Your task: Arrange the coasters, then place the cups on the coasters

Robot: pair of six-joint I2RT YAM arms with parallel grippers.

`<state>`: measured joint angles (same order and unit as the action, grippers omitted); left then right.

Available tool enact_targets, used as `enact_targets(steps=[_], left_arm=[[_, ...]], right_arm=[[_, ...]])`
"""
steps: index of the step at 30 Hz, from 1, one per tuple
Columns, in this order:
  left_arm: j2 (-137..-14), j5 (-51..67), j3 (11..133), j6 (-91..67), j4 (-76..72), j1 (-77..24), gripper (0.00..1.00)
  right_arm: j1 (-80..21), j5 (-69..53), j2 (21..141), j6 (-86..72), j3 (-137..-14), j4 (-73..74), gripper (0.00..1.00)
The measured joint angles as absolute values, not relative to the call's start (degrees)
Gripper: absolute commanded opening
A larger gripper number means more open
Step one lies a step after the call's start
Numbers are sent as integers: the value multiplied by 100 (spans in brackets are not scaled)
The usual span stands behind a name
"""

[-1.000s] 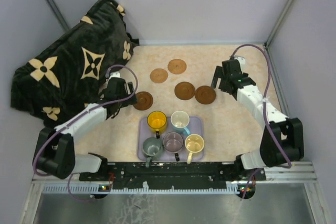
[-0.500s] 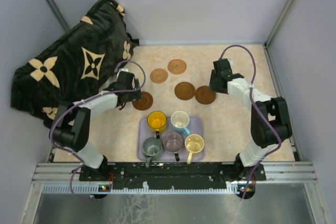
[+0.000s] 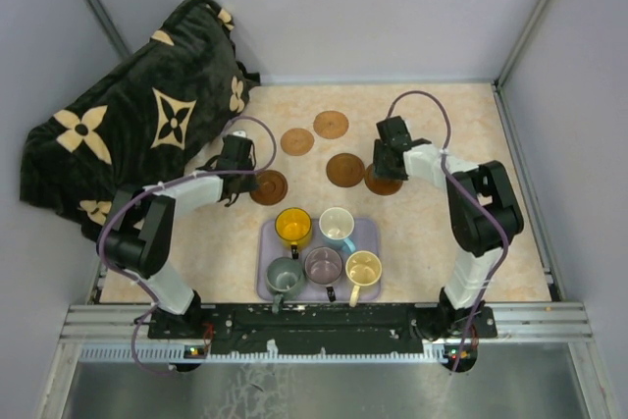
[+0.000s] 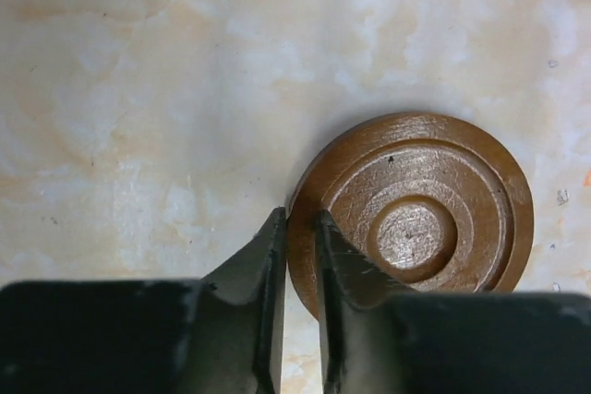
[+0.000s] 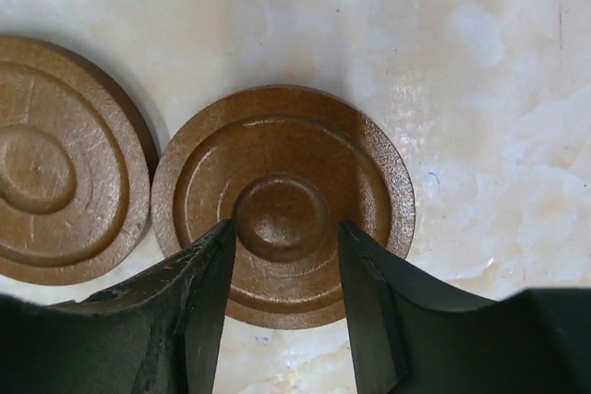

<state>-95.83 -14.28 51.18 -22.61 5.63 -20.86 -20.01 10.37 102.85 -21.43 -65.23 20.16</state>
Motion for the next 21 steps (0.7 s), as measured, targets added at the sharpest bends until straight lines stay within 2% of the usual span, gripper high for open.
enact_targets(steps=[2, 4, 12, 21], left_arm=[[-9612, -1385, 5131, -2202, 502, -2086, 1], [-9671, -1361, 5199, -2178, 475, -2086, 0], [-10171, -1345, 5774, -2095, 357, -1977, 8], [-10554, -1186, 6101, -2126, 370, -1253, 15]], right_arm=[[-2001, 1048, 10379, -2169, -6578, 1984, 48], [-2001, 1083, 10455, -2211, -6663, 1973, 47], [-1874, 1470, 10871, -2368, -7161, 2058, 42], [-1120, 1382, 11076, -2609, -7452, 2075, 42]])
